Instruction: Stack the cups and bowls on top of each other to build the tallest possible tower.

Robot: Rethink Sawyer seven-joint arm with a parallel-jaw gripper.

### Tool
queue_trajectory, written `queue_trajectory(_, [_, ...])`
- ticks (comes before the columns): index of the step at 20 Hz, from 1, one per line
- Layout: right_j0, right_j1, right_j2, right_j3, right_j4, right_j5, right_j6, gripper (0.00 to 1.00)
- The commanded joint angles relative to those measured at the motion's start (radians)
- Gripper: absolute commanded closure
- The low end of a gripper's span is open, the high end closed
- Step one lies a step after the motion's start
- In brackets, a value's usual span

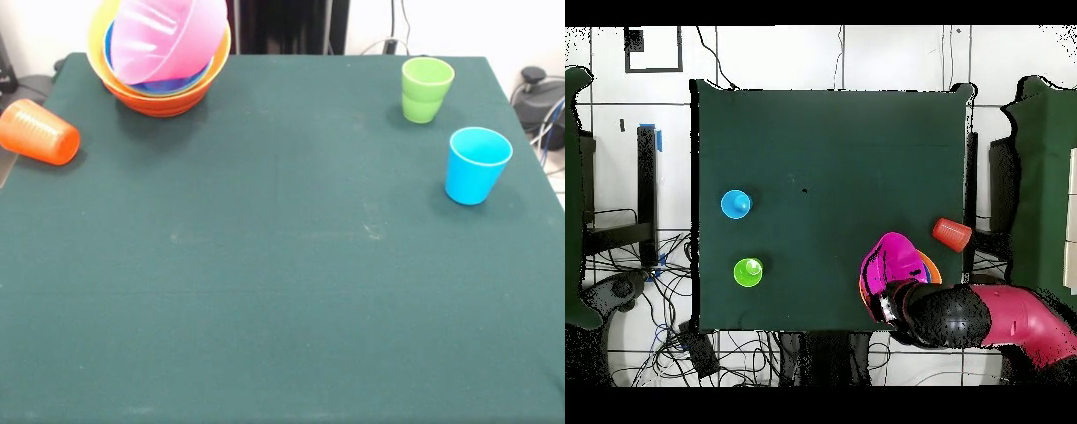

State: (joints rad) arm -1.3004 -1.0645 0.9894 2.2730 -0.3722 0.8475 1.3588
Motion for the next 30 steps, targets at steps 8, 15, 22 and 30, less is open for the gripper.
queue_trajectory(8, [-0.04,-0.039,0.069,0.13,0.024,-0.094,-0.022,1.0])
queue_trajectory(15, [-0.057,-0.064,0.085,0.145,0.025,-0.12,-0.032,1.0])
queue_trajectory(22, [-0.067,-0.045,0.082,0.15,0.01,-0.149,-0.035,1.0])
queue_trajectory(30, [-0.059,-0.059,0.066,0.162,-0.01,-0.166,-0.02,1.0])
